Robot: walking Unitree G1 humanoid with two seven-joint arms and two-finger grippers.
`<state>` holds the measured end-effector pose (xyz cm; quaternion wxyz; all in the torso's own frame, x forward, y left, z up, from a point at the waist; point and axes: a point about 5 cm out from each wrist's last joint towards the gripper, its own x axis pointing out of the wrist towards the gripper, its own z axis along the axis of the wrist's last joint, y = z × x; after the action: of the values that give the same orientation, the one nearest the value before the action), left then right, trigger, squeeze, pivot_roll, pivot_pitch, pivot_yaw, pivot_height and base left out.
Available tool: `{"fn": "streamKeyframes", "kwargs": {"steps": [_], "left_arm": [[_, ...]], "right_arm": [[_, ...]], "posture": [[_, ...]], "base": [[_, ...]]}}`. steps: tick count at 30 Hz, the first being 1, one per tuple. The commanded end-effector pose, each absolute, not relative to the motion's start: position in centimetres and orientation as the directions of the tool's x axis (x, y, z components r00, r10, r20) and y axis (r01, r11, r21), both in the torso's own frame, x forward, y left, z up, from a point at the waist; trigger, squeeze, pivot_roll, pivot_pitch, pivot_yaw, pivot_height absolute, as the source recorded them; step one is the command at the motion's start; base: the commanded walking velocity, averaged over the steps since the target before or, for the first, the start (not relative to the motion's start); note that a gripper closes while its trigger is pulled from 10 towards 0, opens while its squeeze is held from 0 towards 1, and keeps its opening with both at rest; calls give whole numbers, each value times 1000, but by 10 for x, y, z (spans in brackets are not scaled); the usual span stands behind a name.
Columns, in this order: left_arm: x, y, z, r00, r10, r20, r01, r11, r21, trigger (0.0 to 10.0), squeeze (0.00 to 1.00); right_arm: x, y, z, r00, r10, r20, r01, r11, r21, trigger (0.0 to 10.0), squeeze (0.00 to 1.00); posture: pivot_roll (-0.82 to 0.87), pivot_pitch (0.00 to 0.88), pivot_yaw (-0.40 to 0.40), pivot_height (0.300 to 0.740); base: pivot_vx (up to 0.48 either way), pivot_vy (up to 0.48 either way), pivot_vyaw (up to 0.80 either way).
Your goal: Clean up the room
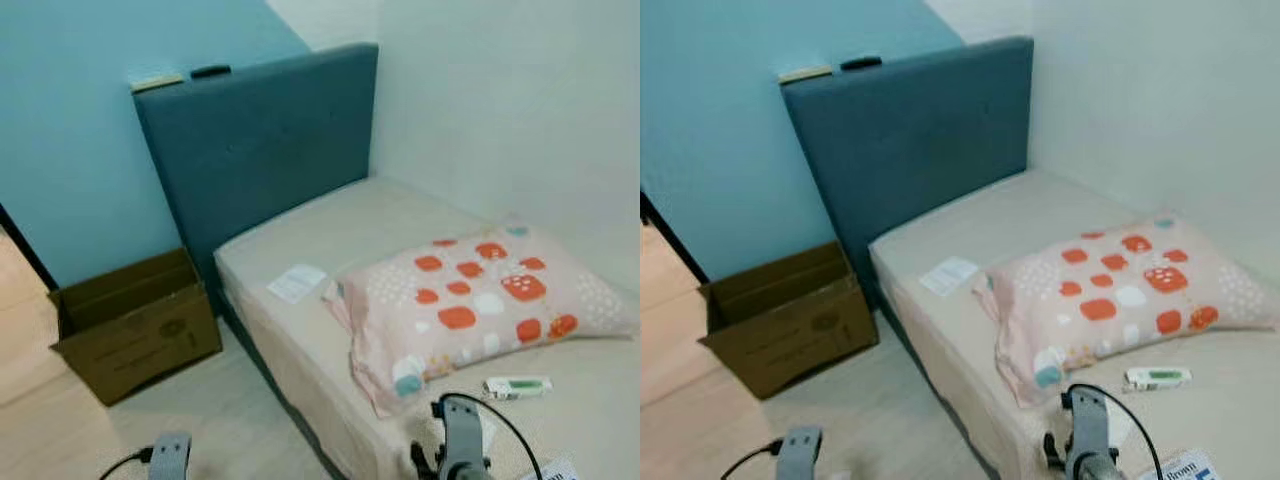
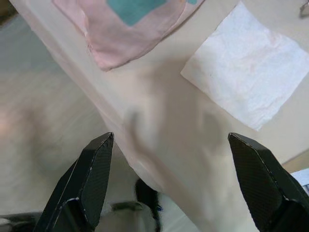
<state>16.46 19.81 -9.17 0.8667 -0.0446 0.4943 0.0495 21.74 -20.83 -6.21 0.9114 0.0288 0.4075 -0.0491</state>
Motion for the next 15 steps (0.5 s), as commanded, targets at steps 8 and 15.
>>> {"fn": "streamKeyframes", "kwargs": {"steps": [8,15], "left_arm": [[164,200,-92,511,31,-859,-132,990,-43,10000,0],[161,200,-92,507,30,-862,-125,991,-40,10000,0]], "right_arm": [[211,-211,-66,639,-100,-763,164,986,8,10000,0],[218,-213,-61,659,-126,-741,192,981,4,10000,0]], "posture": [[-93,0,15,740],[-92,0,22,740]], "base": [[0,0,-800],[0,0,-677]]}}
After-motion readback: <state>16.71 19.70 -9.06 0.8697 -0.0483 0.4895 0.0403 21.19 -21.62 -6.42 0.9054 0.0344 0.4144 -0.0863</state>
